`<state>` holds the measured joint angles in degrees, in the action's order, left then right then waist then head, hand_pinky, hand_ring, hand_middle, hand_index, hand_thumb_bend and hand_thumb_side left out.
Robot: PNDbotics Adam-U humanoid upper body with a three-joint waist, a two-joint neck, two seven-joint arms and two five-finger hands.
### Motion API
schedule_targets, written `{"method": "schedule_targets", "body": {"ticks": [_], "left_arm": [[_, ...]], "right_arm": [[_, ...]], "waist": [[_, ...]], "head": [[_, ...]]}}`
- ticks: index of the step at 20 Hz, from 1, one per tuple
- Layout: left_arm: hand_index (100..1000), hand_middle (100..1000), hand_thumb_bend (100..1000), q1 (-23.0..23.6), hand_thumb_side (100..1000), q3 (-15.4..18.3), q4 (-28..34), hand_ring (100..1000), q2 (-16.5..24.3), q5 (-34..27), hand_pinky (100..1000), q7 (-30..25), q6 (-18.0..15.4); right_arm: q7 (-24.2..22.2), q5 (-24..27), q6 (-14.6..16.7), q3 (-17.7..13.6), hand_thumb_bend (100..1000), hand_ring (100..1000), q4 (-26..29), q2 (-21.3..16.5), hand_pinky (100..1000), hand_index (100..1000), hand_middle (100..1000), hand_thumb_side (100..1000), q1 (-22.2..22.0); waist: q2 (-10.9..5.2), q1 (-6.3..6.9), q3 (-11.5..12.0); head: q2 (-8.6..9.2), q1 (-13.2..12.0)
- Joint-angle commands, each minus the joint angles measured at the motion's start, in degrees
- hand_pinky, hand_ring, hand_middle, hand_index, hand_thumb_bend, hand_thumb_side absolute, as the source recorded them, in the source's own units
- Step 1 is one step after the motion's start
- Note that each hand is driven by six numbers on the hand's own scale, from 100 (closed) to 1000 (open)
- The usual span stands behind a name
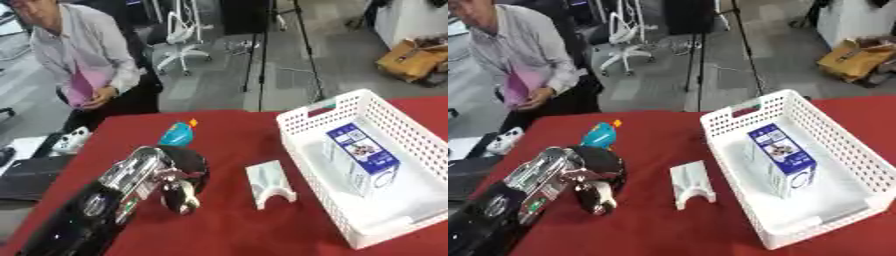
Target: Pick up objects on the table and place them in the box.
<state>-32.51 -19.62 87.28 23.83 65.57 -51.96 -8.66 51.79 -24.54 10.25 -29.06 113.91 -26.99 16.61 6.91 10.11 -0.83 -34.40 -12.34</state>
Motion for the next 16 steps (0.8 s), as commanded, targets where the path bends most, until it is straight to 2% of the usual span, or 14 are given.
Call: {"method": "schedule_targets", "body": {"ticks": [1,9,16], "left_arm": [[652,520,419,-1.3,198,0.1,0.8,416,2.1,-0.1,191,0.0,-0.3],[653,520,420,-3.3,197,-0.1,0.9,416,2.0,-0.6,179,0.0,-1.0],[653,518,401,-7.8,194,-0.1,1.9,412,0.3,-1.1,158,0.0,-1.7]], "right_arm": [[0.2,0.6,-0.1,0.0,100,688,0.7,-1.8,741,602,511,387,0.4],[0.2,0.5,-0.6,0.1,100,688,0.7,-1.7,741,602,511,387,0.2],[0.2,0.4,-0.9,0.1,100,688,0.7,-1.8,742,602,510,387,0.0]], "waist": [[-0.94,-0.36,0.2],[-1.78,-0.08,0.7],[-2.38,0.02,0.9]], "head": [[-0.45,-0.1],[-1.23,0.2],[-1.84,0.4]]}}
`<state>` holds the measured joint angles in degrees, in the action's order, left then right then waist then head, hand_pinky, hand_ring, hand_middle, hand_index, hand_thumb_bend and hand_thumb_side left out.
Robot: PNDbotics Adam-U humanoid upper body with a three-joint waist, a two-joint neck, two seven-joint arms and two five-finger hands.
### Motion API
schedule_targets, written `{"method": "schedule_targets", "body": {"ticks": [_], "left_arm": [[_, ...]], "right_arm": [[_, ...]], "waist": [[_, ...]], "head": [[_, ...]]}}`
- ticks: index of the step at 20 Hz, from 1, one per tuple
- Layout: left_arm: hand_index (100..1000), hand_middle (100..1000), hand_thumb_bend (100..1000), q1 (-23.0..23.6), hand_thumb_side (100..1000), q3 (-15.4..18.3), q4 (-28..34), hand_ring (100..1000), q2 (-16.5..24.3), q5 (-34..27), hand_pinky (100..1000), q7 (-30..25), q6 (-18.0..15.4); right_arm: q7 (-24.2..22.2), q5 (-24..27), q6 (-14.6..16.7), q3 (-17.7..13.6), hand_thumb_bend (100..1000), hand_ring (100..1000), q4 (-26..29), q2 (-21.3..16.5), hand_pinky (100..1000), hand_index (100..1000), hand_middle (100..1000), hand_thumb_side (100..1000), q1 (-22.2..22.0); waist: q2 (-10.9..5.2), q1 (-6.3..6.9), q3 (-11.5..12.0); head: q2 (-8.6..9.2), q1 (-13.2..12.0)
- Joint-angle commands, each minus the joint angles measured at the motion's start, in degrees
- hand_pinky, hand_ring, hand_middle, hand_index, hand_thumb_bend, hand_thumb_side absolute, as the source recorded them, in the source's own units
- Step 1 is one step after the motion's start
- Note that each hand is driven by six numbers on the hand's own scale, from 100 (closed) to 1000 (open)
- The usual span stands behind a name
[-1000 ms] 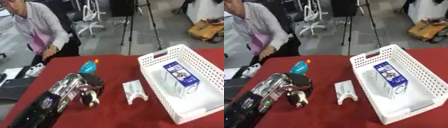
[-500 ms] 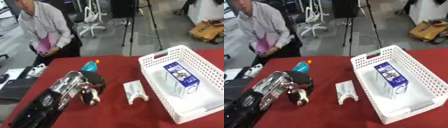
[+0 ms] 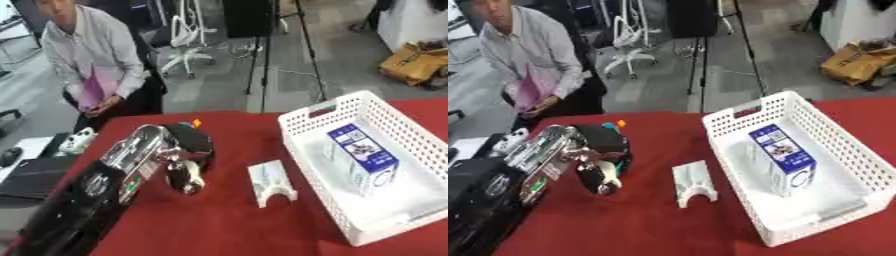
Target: Pick up objects on the table and place them in the box.
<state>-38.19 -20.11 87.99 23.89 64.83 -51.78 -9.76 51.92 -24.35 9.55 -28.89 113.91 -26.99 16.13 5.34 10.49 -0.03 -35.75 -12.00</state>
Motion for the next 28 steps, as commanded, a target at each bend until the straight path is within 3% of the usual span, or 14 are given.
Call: {"method": "schedule_targets", "body": {"ticks": [1,14,28], "left_arm": [[653,518,398,-2.7,193,0.3,1.3,411,0.0,-0.5,154,-0.2,-0.7],[652,515,347,-11.6,184,0.8,0.9,397,-6.0,-1.4,113,-0.2,-1.0],[648,506,301,-22.2,179,2.0,-6.8,384,-11.2,-2.3,100,-0.2,-0.2]], "right_arm": [[0.0,0.2,-0.2,-0.1,100,688,0.7,-1.8,742,602,510,387,0.4],[0.0,0.1,-0.1,0.1,100,688,0.7,-1.8,742,601,510,387,0.3],[0.0,0.5,0.2,1.1,100,689,0.7,-2.0,741,599,510,387,1.4]], "waist": [[-0.83,-0.36,0.1],[-0.71,-0.36,-0.6],[-0.62,0.19,-3.8]], "head": [[-0.53,0.1],[-0.63,0.1],[0.65,-1.0]]}}
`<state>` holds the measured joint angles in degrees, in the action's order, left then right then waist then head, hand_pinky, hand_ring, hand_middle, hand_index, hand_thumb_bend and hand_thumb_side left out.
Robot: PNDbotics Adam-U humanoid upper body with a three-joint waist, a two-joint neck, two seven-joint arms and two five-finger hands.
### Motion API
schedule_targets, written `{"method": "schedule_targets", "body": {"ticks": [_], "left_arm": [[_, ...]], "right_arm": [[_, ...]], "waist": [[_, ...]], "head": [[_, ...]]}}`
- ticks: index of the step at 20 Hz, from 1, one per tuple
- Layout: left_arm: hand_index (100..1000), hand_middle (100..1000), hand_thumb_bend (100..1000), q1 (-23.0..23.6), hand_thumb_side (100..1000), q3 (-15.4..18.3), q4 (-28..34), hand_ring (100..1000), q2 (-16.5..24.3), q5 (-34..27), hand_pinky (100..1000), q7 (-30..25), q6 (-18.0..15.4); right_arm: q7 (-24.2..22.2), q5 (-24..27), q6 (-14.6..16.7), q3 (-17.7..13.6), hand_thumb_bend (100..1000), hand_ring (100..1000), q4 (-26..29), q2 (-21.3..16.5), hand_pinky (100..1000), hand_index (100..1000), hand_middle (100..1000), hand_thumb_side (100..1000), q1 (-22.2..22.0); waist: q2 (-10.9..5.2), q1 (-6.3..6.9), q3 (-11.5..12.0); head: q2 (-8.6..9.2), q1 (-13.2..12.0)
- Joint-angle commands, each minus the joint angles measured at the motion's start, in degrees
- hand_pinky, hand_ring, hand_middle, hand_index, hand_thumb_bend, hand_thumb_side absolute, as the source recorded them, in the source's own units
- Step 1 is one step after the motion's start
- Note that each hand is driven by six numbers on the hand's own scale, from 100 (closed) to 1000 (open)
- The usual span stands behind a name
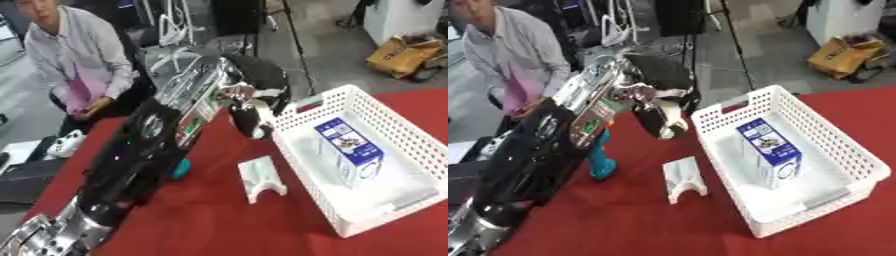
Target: Pick up objects on the table and place them in the box.
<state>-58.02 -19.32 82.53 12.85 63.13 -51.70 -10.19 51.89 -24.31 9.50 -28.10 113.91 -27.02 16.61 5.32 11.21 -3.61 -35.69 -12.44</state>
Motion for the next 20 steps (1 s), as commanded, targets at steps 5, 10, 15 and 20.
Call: {"method": "schedule_targets", "body": {"ticks": [5,10,15,20], "left_arm": [[647,502,284,-6.2,179,2.1,-5.9,380,-1.9,-1.5,100,-0.3,1.4],[644,494,246,-9.1,180,3.1,-9.7,372,-3.6,-1.9,100,-0.3,2.7],[642,491,227,-11.5,181,4.1,-13.6,368,-5.3,-2.2,100,-0.3,4.4],[639,485,198,-13.1,184,5.0,-17.2,362,-6.5,-3.0,100,-0.3,6.2]], "right_arm": [[0.1,0.7,0.4,0.8,100,689,0.7,-2.2,741,599,510,387,1.7],[0.1,1.0,0.6,1.2,100,689,0.7,-2.3,741,598,510,387,2.4],[0.1,1.4,1.0,2.0,100,689,0.7,-2.4,740,598,510,387,3.9],[0.1,1.9,1.4,2.6,100,689,0.7,-2.2,741,598,510,387,5.1]], "waist": [[-0.47,-0.06,-2.4],[-0.05,0.51,-3.8],[0.67,1.27,-6.4],[1.37,1.72,-9.1]], "head": [[0.85,-1.7],[0.98,-2.9],[1.49,-4.9],[1.93,-6.6]]}}
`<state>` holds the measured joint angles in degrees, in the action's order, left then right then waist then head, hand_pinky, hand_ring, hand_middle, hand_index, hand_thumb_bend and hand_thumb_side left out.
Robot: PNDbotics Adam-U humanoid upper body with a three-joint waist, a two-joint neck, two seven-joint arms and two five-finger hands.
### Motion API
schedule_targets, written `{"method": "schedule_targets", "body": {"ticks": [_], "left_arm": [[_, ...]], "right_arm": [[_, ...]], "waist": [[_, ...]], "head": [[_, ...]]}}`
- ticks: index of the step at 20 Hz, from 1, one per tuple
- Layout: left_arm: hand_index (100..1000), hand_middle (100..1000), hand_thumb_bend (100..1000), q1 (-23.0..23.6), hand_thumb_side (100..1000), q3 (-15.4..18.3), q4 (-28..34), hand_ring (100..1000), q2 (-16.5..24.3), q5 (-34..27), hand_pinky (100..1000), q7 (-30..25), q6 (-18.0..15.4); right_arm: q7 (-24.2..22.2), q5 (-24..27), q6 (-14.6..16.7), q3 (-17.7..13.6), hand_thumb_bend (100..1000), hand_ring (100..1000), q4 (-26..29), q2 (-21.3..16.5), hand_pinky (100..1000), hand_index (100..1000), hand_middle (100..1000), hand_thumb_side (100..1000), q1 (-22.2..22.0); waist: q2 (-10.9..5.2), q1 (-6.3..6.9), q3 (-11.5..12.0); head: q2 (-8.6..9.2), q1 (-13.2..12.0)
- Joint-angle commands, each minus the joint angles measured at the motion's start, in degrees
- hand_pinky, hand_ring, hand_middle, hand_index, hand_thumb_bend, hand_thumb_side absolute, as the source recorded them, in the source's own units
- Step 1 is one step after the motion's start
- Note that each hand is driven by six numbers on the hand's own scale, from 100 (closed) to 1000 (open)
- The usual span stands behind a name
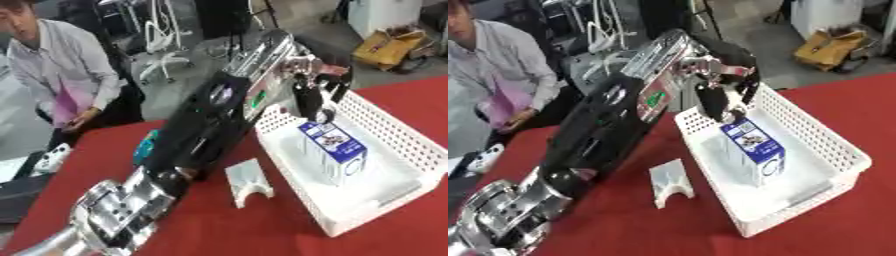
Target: Pick up objects on the table and place them in the box.
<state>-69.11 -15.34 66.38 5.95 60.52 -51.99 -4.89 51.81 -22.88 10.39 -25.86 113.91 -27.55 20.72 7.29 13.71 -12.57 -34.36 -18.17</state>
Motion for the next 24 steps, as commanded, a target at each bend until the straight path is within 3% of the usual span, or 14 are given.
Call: {"method": "schedule_targets", "body": {"ticks": [1,2,8,11,18,24], "left_arm": [[640,486,207,-2.4,185,1.0,-2.2,363,0.3,0.0,100,0.0,1.2],[639,485,207,-2.7,185,1.1,-3.0,363,0.1,0.3,100,0.0,1.2],[639,485,191,-4.2,188,2.9,-8.4,361,-0.6,2.3,100,0.0,2.6],[639,479,128,-4.4,193,4.0,-9.8,352,-1.1,2.3,100,0.0,3.6],[631,467,100,-2.7,200,6.2,-8.3,332,-2.6,0.5,100,0.3,6.0],[648,489,100,-1.7,244,6.5,-9.1,354,-3.6,-0.6,100,3.3,6.1]], "right_arm": [[0.2,0.6,0.5,0.5,100,689,0.7,-1.5,741,598,510,387,1.2],[0.2,0.6,0.6,0.6,100,690,0.7,-1.4,741,598,510,414,1.3],[0.2,1.4,1.0,1.5,100,689,0.7,-0.6,740,598,510,387,2.7],[0.2,1.5,1.2,1.6,100,689,0.7,-0.4,740,598,509,387,2.9],[0.2,1.5,1.2,2.0,100,689,0.7,0.1,740,597,509,387,3.7],[0.2,1.3,1.1,2.3,100,688,0.7,0.3,740,597,509,387,4.2]], "waist": [[-0.52,-0.78,-0.6],[-0.48,-0.77,-1.0],[0.12,-0.76,-4.2],[0.35,-0.76,-5.1],[0.82,-0.76,-5.9],[1.22,-0.76,-5.9]], "head": [[0.66,-1.2],[0.70,-1.4],[1.41,-4.5],[1.24,-5.3],[1.55,-6.0],[1.62,-6.0]]}}
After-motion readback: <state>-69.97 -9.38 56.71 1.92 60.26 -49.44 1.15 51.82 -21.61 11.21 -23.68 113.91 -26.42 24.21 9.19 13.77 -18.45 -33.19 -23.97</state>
